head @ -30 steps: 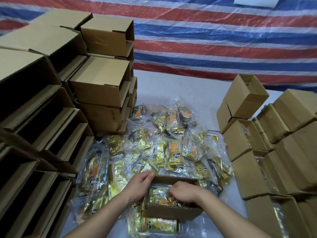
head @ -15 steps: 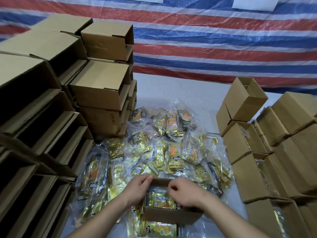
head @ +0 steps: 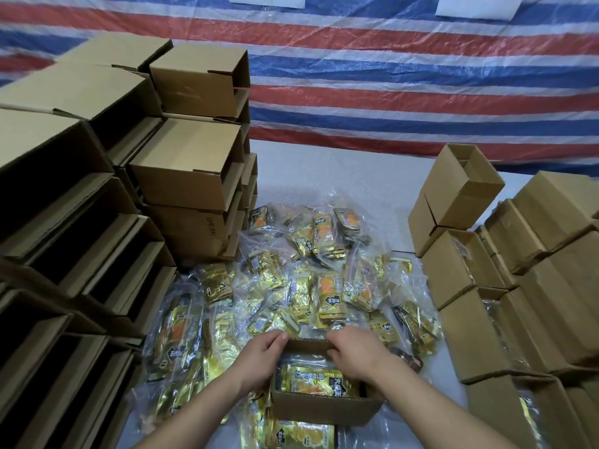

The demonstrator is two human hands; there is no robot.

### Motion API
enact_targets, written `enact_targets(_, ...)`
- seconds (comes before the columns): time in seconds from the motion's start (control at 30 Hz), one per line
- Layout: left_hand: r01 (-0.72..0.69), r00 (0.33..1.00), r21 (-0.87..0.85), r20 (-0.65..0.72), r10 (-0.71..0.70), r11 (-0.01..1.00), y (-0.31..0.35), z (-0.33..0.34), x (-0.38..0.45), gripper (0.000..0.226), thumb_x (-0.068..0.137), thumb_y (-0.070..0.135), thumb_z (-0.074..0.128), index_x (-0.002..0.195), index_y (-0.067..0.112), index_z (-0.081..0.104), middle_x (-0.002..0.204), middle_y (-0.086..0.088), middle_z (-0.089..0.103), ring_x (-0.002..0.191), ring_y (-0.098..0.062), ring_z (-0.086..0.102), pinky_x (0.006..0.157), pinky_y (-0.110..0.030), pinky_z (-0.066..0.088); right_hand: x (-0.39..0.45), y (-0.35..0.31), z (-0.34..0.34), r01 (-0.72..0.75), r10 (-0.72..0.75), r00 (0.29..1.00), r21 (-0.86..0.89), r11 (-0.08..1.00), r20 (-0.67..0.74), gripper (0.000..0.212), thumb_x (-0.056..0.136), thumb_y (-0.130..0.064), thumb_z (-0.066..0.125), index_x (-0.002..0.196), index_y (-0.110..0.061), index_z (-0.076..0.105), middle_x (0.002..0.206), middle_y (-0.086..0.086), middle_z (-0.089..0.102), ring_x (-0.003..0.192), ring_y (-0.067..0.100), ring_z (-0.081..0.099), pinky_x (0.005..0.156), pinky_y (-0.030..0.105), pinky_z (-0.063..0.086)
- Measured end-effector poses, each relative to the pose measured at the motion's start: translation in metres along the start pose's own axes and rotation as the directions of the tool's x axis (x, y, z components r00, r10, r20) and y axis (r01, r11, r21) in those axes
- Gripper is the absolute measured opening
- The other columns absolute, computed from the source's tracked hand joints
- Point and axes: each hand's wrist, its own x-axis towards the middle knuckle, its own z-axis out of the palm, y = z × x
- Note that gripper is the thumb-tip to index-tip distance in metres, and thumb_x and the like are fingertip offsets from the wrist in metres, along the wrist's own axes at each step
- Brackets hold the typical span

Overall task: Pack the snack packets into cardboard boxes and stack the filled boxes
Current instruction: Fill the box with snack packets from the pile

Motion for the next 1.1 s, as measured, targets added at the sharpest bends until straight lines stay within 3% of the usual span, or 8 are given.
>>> enact_targets(0.37, -0.061, 0.998, 0.107, -0.014, 0.062, 0.992, 0.033, -0.013, 0.006, 0.032, 0.105, 0.041, 0.041, 0.09, 0.024, 0.063, 0.088, 0.003, 0.066, 0.082, -0.009, 0.059, 0.077, -0.026, 0.046, -0.018, 0.007, -0.015, 0.023, -0.017, 0.997, 0.073, 0.997, -0.078, 0.028, 0.101, -0.031, 0.05, 0.075, -0.028, 0.042, 0.071, -0.012, 0.044, 0.071, 0.013, 0.049, 0.07, 0.028, 0.038)
enact_targets(0.47, -0.071, 0.996, 0.019, -0.052, 0.072, 0.997, 0.068, -0.022, 0.005, 0.032, 0.105, 0.043, 0.039, 0.104, 0.025, 0.066, 0.103, 0.0, 0.068, 0.094, -0.011, 0.063, 0.077, -0.02, 0.05, -0.028, 0.017, -0.032, -0.008, 0.029, 0.99, 0.146, 0.989, -0.14, 0.022, 0.1, -0.033, 0.052, 0.078, -0.028, 0.049, 0.074, -0.012, 0.049, 0.067, 0.006, 0.049, 0.066, 0.027, 0.043)
enact_targets(0.63, -0.071, 0.941, -0.243, -0.339, -0.016, 0.967, 0.118, -0.02, -0.007, 0.061, 0.102, 0.058, 0.028, 0.148, 0.021, 0.041, 0.15, 0.001, 0.045, 0.133, -0.015, 0.043, 0.114, -0.04, 0.032, -0.04, 0.052, -0.05, -0.177, 0.275, 0.937, 0.388, 0.905, -0.215, 0.023, 0.098, -0.034, 0.056, 0.077, -0.031, 0.049, 0.073, -0.01, 0.057, 0.062, 0.0, 0.053, 0.049, 0.019, 0.032)
enact_targets(0.77, 0.074, 0.986, -0.242, -0.126, -0.107, 0.967, 0.148, 0.015, -0.03, 0.096, 0.082, 0.079, 0.031, 0.159, 0.024, 0.014, 0.164, 0.001, 0.021, 0.141, -0.021, 0.038, 0.111, -0.04, 0.036, -0.043, 0.073, -0.057, -0.295, 0.475, 0.82, 0.475, 0.829, -0.319, 0.014, 0.098, -0.034, 0.056, 0.086, -0.029, 0.052, 0.074, -0.012, 0.057, 0.063, 0.001, 0.052, 0.048, 0.02, 0.033)
enact_targets(0.83, 0.108, 0.994, -0.269, 0.042, -0.1, 0.957, 0.165, 0.037, -0.03, 0.095, 0.083, 0.076, 0.035, 0.159, 0.025, 0.01, 0.162, -0.001, 0.025, 0.121, -0.013, 0.053, 0.094, -0.027, 0.049, -0.043, 0.08, -0.06, -0.347, 0.554, 0.76, 0.508, 0.788, -0.341, 0.014, 0.099, -0.033, 0.056, 0.089, -0.023, 0.056, 0.075, -0.007, 0.059, 0.066, 0.009, 0.056, 0.052, 0.025, 0.041)
enact_targets(0.9, 0.064, 0.994, -0.208, 0.102, -0.043, 0.976, 0.18, 0.06, -0.019, 0.089, 0.089, 0.073, 0.04, 0.158, 0.022, 0.014, 0.158, 0.001, 0.034, 0.123, -0.009, 0.046, 0.102, -0.028, 0.041, -0.045, 0.086, -0.062, -0.373, 0.6, 0.726, 0.542, 0.753, -0.335, 0.013, 0.099, -0.031, 0.055, 0.092, -0.02, 0.059, 0.079, -0.003, 0.062, 0.073, 0.018, 0.061, 0.064, 0.032, 0.052)
enact_targets(1.03, 0.044, 0.998, -0.117, 0.05, -0.038, 0.992, 0.199, 0.095, 0.013, 0.051, 0.101, 0.048, 0.044, 0.14, 0.016, 0.036, 0.111, 0.006, 0.056, 0.095, -0.01, 0.054, 0.078, -0.025, 0.047, -0.052, 0.099, -0.063, -0.397, 0.65, 0.685, 0.579, 0.713, -0.33, 0.014, 0.099, -0.024, 0.054, 0.1, -0.014, 0.063, 0.087, 0.002, 0.062, 0.086, 0.028, 0.064, 0.077, 0.037, 0.054)
enact_targets(1.1, 0.045, 0.999, -0.055, 0.031, -0.043, 0.997, 0.205, 0.108, 0.025, 0.045, 0.102, 0.039, 0.039, 0.137, 0.011, 0.037, 0.112, -0.005, 0.058, 0.097, -0.02, 0.058, 0.089, -0.035, 0.051, -0.058, 0.107, -0.064, -0.405, 0.681, 0.658, 0.611, 0.681, -0.323, 0.013, 0.1, -0.023, 0.052, 0.094, -0.014, 0.06, 0.089, 0.006, 0.063, 0.085, 0.028, 0.062, 0.076, 0.037, 0.053)
